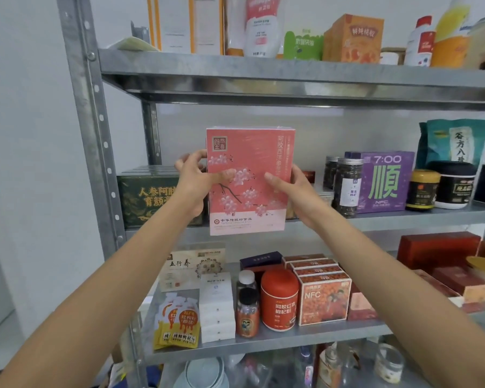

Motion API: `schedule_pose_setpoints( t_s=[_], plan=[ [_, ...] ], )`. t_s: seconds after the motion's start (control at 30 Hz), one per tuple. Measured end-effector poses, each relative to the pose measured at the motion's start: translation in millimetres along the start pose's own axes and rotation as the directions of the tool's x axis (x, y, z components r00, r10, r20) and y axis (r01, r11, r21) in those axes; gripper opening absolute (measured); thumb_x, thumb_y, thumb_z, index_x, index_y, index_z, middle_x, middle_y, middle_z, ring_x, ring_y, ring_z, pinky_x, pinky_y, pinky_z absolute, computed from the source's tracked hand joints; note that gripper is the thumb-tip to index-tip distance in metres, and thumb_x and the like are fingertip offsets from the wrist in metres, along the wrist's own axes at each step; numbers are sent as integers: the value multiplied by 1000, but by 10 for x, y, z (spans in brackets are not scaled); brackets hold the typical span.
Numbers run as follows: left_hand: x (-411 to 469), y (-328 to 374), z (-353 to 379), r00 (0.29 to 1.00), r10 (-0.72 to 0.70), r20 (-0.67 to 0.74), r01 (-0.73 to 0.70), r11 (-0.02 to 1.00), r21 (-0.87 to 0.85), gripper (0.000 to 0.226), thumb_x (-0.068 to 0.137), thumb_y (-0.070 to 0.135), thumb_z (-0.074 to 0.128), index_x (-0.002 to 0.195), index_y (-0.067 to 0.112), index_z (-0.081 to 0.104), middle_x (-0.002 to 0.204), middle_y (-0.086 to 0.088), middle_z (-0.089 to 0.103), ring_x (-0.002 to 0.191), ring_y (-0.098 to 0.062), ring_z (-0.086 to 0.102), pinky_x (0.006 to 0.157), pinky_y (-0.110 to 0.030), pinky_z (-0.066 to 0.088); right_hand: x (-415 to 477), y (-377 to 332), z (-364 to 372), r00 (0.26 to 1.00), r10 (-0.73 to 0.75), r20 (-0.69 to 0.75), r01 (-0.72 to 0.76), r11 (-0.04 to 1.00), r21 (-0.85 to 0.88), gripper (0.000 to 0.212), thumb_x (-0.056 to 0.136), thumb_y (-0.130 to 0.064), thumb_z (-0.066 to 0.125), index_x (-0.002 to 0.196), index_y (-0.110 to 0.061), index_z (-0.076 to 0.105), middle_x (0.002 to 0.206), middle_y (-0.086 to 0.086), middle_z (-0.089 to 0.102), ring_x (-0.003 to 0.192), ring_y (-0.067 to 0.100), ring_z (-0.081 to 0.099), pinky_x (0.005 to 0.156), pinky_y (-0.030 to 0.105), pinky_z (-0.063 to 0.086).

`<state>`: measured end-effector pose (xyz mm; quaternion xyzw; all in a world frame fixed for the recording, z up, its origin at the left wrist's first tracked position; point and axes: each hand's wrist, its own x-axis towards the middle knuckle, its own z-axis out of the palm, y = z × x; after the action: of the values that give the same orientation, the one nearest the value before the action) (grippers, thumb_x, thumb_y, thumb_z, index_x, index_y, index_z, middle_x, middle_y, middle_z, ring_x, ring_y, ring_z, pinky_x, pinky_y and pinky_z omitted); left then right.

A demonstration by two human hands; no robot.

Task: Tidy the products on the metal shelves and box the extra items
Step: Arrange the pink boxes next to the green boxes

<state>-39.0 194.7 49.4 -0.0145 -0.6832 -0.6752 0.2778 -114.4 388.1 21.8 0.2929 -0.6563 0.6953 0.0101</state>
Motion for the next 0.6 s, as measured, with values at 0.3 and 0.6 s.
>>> schedule_pose_setpoints(
  t_s=[0.3,0.6],
  plan=[
    [241,-117,-46,998,-59,18,58,998,29,60,76,-1,77,126,13,47,103,-11,71,78,-20,71,63,-33,54,486,-81,-28,996,58,67,-63,995,78,102,61,-48,80,148,-24,32,141,-1,52,129,22,49,111,50,34],
    [374,-177,66,1000,-18,16,17,998,55,54,82,3,74,125,18,45,104,0,66,77,-10,69,56,-24,54,663,35,-65,993,75,88,-83,993,82,73,61,-35,85,125,-19,53,110,-3,73,99,12,70,77,25,56]
  ],
)
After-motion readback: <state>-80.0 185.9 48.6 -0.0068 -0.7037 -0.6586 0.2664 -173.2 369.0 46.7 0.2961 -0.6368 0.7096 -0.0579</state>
